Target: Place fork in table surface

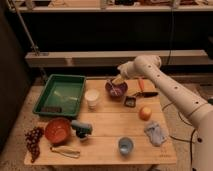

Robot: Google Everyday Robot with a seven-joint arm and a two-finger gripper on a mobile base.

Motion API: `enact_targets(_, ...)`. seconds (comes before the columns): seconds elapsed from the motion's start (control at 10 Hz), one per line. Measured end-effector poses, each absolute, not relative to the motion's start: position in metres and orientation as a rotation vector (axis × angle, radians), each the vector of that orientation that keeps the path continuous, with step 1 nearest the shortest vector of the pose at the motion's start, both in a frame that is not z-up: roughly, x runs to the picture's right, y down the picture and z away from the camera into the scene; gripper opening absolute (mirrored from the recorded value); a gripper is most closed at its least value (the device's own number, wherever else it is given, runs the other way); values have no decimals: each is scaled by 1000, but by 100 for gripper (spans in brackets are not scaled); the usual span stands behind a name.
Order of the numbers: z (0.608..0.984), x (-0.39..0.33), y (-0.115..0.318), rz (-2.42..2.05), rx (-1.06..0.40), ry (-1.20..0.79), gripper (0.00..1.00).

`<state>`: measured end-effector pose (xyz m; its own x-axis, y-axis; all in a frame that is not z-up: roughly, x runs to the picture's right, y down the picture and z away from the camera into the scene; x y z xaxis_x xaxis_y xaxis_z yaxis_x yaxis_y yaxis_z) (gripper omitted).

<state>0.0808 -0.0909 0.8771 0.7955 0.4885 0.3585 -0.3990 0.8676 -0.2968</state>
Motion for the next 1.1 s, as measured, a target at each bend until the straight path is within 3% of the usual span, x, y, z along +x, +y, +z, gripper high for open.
enact_targets(1.1,946,56,-77,573,-308,-469,65)
